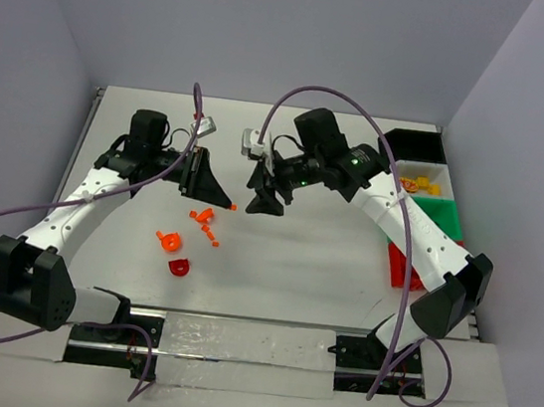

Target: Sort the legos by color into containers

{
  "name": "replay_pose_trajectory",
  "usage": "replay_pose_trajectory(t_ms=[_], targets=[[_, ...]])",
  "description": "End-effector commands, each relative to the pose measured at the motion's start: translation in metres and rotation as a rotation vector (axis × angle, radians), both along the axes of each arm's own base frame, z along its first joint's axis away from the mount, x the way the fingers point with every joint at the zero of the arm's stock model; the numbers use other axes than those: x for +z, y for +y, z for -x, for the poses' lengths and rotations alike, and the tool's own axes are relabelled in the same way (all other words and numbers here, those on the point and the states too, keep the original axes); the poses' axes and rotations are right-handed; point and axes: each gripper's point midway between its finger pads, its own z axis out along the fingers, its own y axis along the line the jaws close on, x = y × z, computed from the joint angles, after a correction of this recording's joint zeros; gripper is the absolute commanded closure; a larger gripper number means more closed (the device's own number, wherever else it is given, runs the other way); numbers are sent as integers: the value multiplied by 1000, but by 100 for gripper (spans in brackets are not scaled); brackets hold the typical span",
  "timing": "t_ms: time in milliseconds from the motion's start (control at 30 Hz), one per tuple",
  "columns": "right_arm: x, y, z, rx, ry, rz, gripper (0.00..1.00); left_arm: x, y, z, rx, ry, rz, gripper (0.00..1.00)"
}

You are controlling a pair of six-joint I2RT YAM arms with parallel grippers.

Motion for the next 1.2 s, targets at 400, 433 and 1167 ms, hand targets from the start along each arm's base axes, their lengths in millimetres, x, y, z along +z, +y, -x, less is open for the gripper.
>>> replay_pose_trajectory(t_ms=[400,433,1167], targets=[[17,28,13,21,-59,-11,43,19,-3,-5,17,78,39,100],[18,29,12,20,-57,-15,44,19,-3,-5,17,81,39,100],[4,14,-22,-158,-40,24,100,16,13,-29,133,-13,-6,1]])
